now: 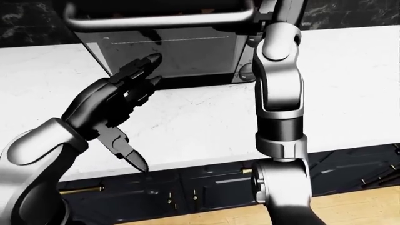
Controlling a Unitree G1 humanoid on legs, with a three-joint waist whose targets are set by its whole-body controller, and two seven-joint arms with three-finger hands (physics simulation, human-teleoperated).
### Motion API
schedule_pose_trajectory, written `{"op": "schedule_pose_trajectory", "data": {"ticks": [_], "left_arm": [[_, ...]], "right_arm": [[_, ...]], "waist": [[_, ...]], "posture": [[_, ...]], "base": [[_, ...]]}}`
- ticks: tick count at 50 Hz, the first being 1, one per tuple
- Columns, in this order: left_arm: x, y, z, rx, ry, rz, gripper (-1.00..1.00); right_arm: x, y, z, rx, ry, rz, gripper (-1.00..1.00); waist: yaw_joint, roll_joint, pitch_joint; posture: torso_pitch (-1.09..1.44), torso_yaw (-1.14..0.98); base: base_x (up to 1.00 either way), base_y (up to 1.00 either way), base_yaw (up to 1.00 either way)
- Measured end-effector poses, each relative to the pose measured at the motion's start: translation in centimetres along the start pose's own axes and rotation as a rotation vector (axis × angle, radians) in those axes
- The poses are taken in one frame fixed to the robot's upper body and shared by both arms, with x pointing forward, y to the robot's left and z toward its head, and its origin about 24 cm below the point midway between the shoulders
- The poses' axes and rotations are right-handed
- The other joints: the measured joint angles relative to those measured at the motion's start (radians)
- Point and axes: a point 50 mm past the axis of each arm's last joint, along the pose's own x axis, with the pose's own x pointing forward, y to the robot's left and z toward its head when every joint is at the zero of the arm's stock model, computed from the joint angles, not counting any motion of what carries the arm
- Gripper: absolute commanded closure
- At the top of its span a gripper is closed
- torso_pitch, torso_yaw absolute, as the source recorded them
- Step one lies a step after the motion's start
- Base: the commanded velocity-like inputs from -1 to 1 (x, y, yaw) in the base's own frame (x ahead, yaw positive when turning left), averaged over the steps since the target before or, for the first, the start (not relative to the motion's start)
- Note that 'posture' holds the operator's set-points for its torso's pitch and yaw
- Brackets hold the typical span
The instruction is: Close the toaster oven door.
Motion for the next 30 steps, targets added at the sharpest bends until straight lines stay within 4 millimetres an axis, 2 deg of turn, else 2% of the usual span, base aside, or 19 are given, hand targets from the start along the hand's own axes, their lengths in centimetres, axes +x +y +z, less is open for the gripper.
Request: {"op": "schedule_pose_trajectory", "data": {"ticks": [5, 19, 24, 30], "left_arm": [[0.5, 0.9, 0.7, 0.012, -0.012, 0.009, -1.0], [1.9, 1.6, -0.2, -0.016, 0.024, 0.015, -1.0], [2.7, 2.5, 0.1, -0.027, 0.028, 0.029, -1.0], [3.0, 2.6, 0.3, -0.034, 0.032, 0.022, -1.0]], "right_arm": [[0.0, 0.0, 0.0, 0.0, 0.002, 0.001, -1.0], [0.2, 0.0, 0.1, -0.002, 0.007, -0.002, -1.0], [0.2, -0.1, 0.1, -0.003, 0.008, -0.009, -1.0], [0.2, -0.4, 0.0, -0.006, 0.009, -0.023, -1.0]], "waist": [[0.001, -0.002, 0.0], [0.003, -0.005, 0.003], [0.005, -0.007, 0.004], [0.007, -0.011, 0.005]], "posture": [[0.0, 0.0], [0.0, 0.0], [0.0, 0.0], [0.0, 0.0]], "base": [[0.0, 0.0, 0.0], [0.0, 0.0, 0.0], [0.0, 0.0, 0.0], [0.0, 0.0, 0.0]]}}
